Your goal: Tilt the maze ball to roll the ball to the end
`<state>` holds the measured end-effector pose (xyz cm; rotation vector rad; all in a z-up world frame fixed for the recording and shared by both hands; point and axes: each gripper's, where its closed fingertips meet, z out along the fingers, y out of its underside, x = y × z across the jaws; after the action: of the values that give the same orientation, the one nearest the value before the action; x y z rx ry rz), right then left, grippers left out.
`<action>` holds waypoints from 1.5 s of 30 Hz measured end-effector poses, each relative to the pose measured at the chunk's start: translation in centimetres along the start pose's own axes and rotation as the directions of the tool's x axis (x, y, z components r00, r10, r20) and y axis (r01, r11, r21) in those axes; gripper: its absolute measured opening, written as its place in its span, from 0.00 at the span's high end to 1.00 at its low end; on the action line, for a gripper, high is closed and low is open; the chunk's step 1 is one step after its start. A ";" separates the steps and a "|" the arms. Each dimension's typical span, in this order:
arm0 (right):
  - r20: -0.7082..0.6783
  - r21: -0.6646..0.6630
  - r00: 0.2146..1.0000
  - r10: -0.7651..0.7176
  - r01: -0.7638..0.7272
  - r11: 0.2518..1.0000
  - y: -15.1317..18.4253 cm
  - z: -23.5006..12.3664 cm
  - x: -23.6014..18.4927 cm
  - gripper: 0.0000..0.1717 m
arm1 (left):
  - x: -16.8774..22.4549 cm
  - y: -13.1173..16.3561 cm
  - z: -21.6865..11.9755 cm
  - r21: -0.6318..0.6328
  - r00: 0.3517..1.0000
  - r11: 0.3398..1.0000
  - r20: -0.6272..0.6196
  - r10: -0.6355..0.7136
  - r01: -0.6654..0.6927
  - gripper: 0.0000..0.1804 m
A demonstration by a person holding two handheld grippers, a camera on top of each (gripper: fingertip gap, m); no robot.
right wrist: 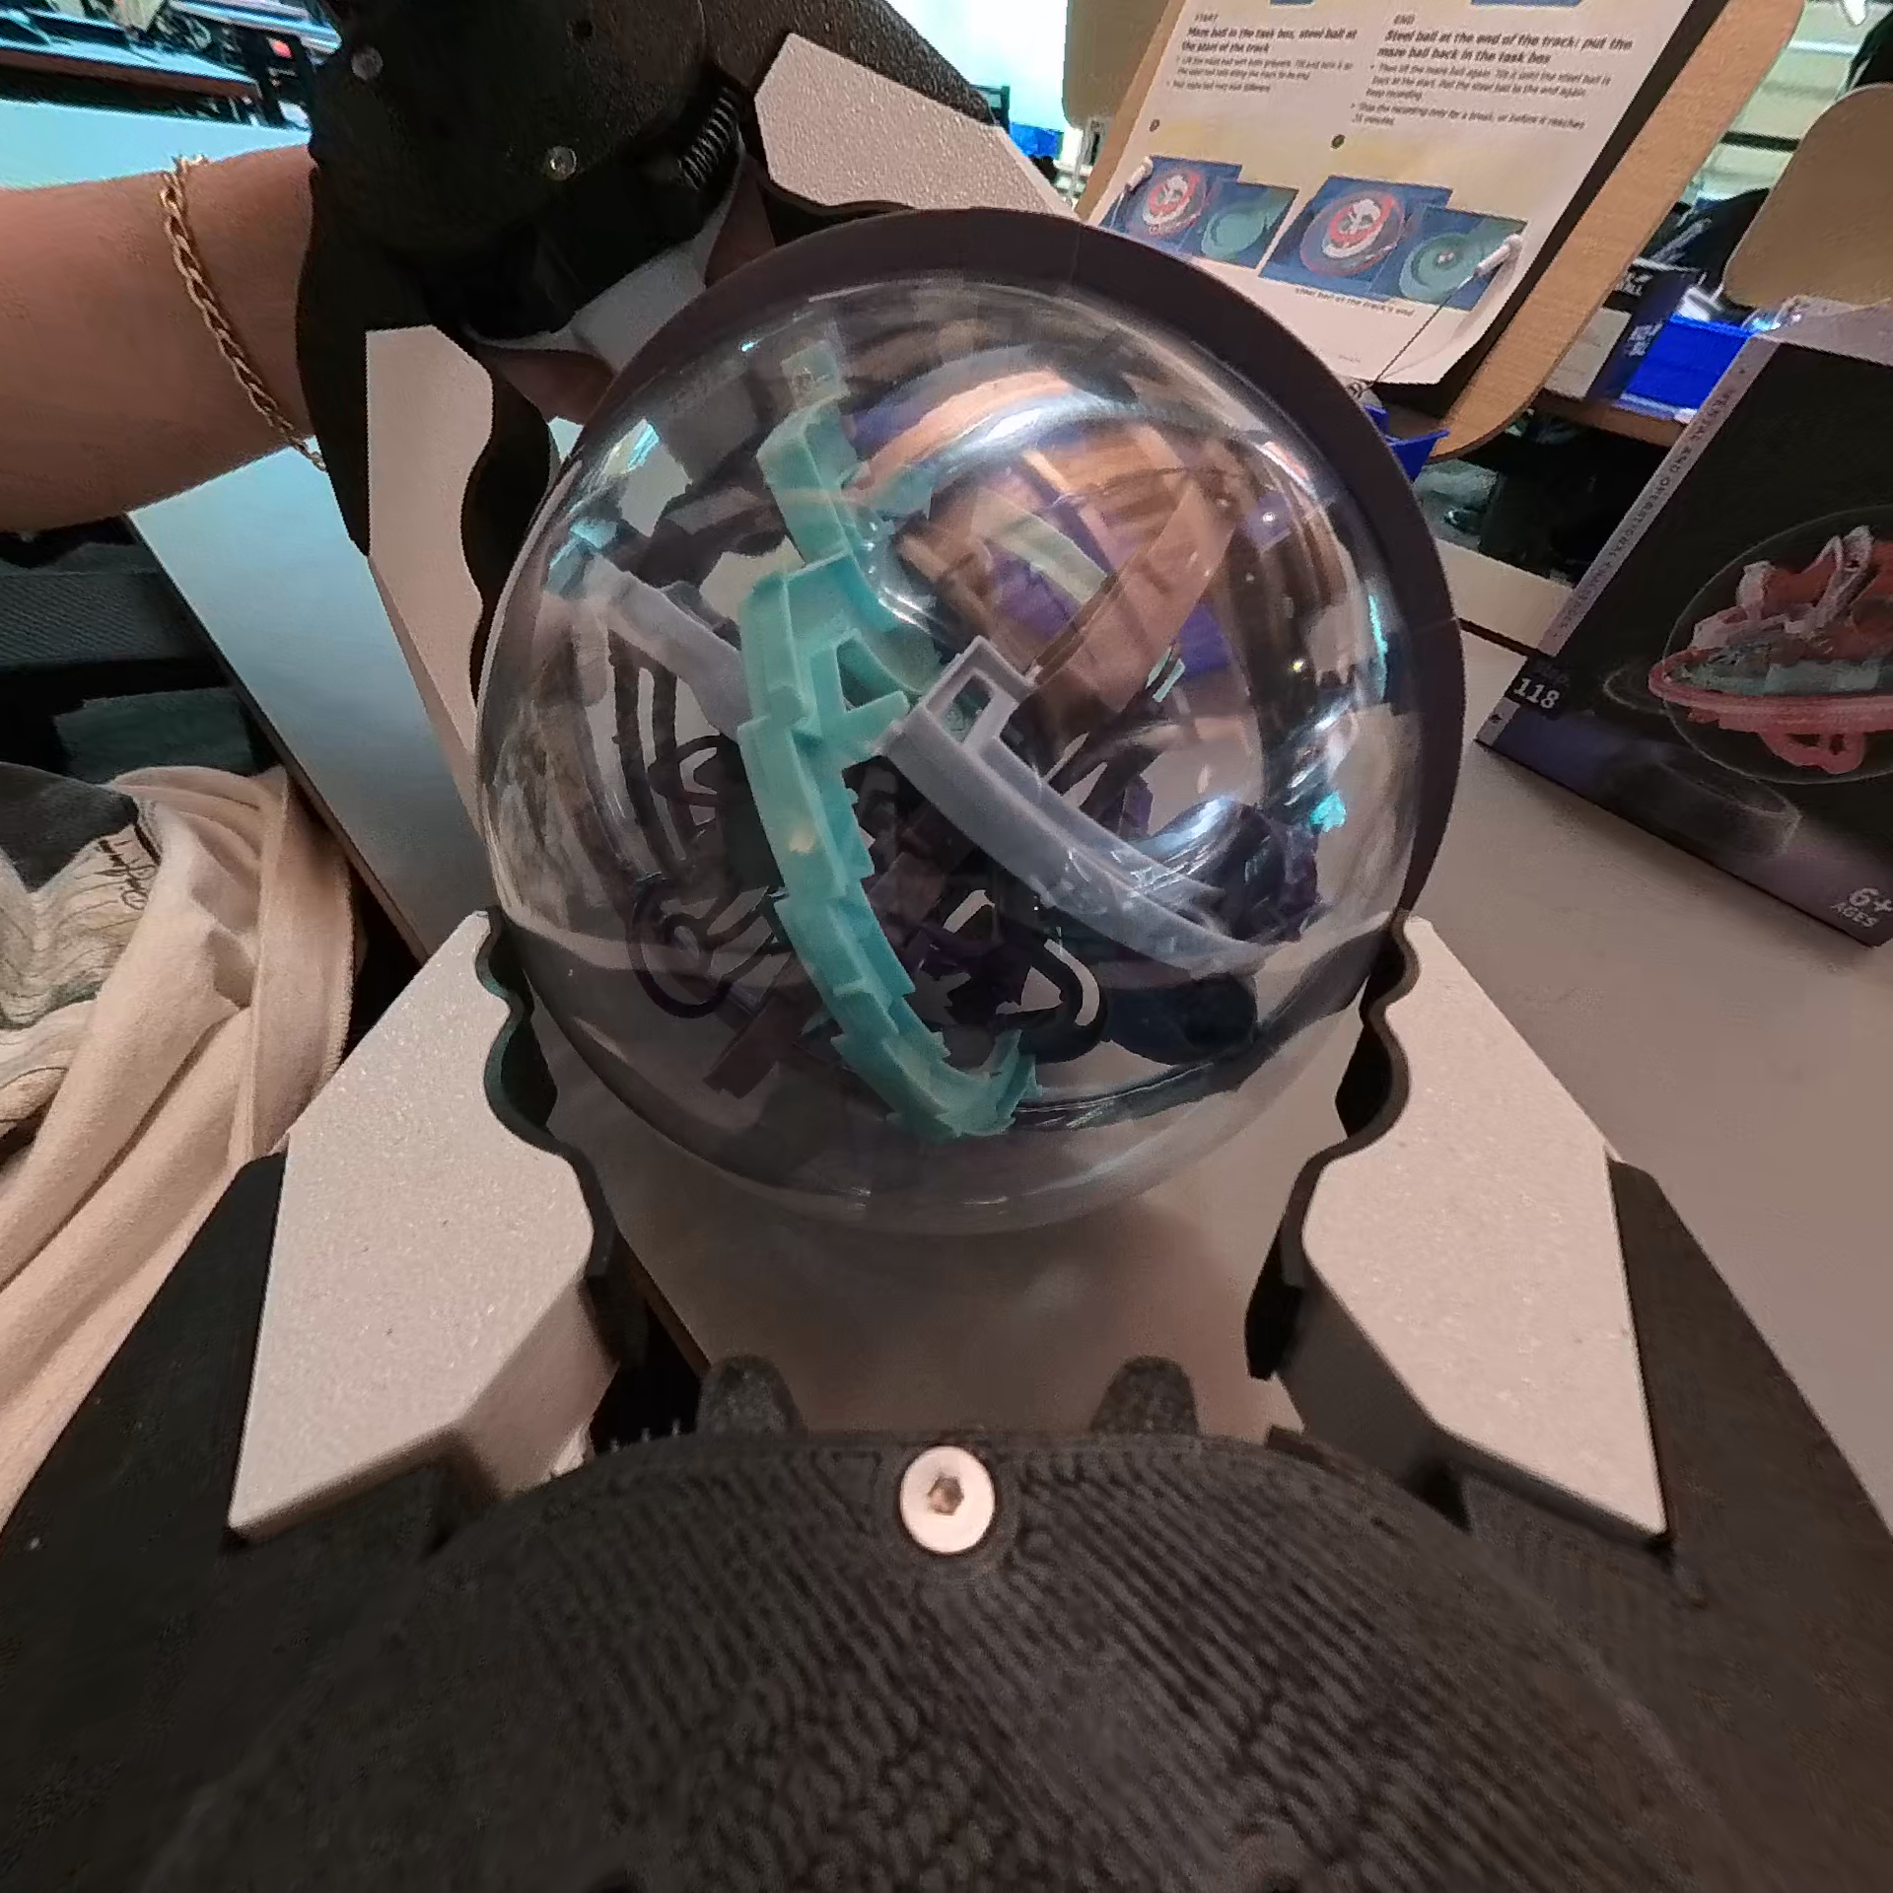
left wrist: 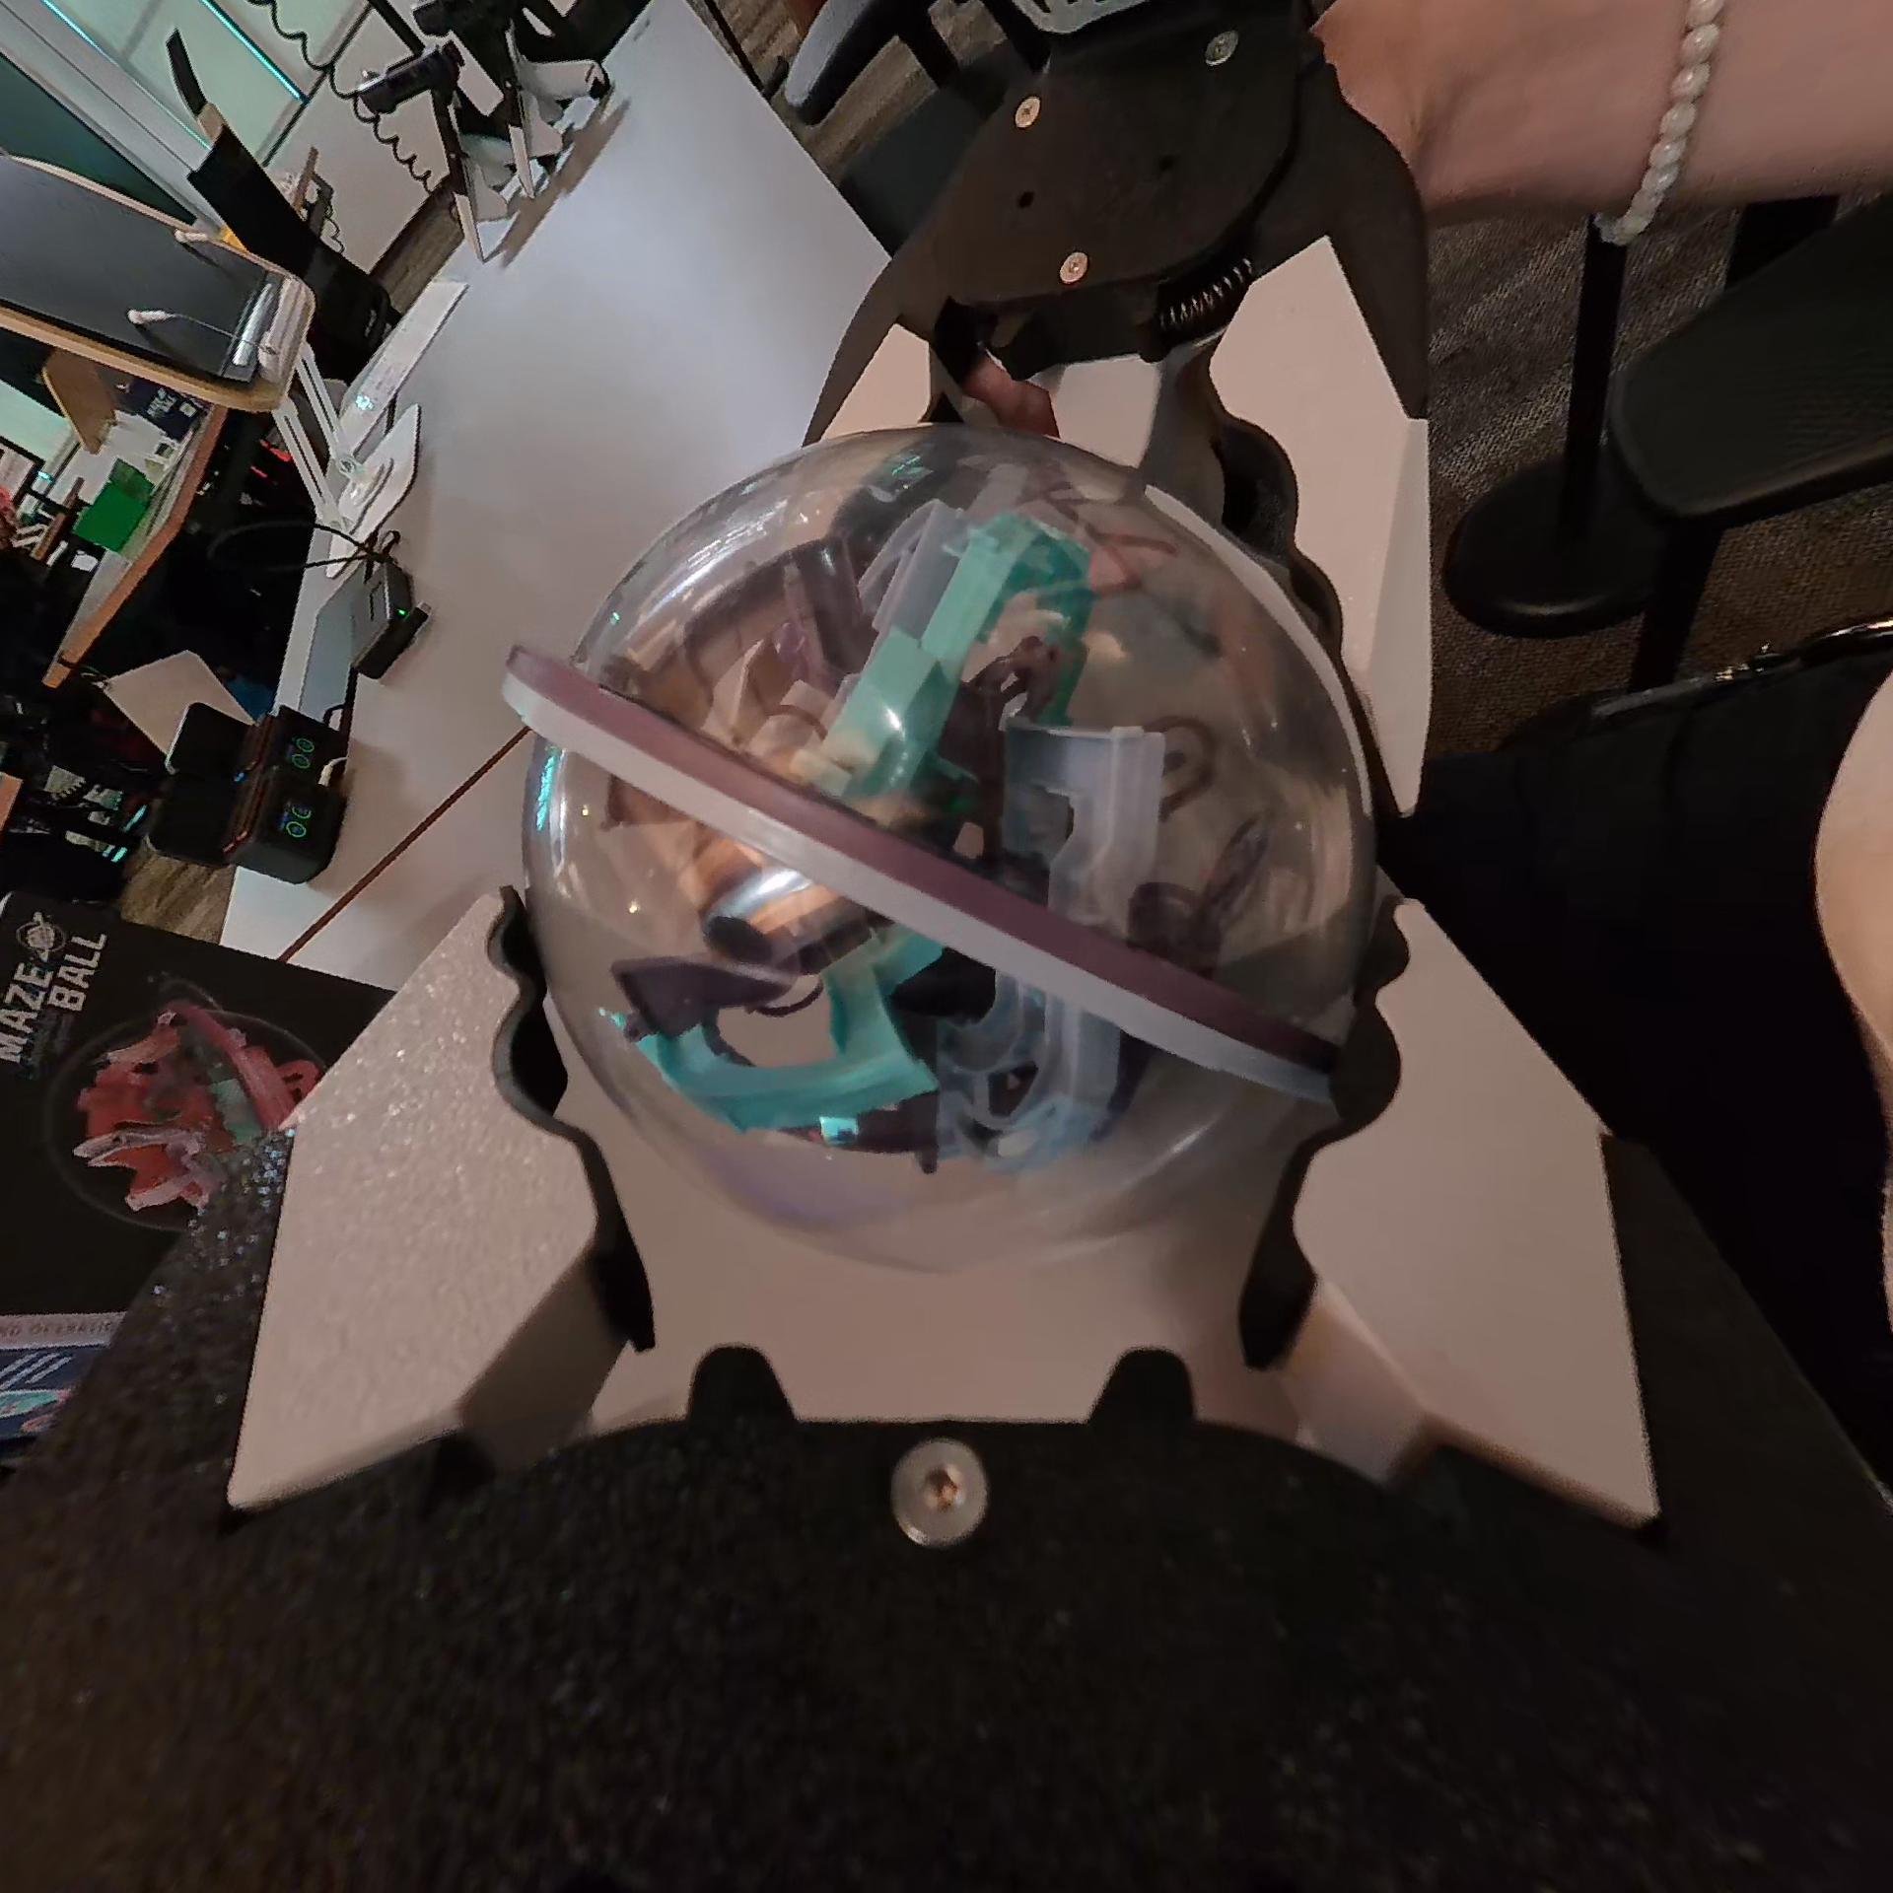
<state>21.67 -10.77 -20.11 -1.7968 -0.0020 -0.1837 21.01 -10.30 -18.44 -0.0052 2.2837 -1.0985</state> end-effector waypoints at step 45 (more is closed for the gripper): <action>0.046 -0.113 0.999 0.024 -0.019 0.993 1.4 -1.4 0.2 0.11 | 0.0 -2.9 0.4 0.261 0.999 0.965 0.037 -0.036 0.025 0.21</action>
<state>21.84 -12.50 -21.10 -1.9124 -0.0062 -0.1280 20.54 -12.51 -16.55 0.0410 2.0926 -1.3940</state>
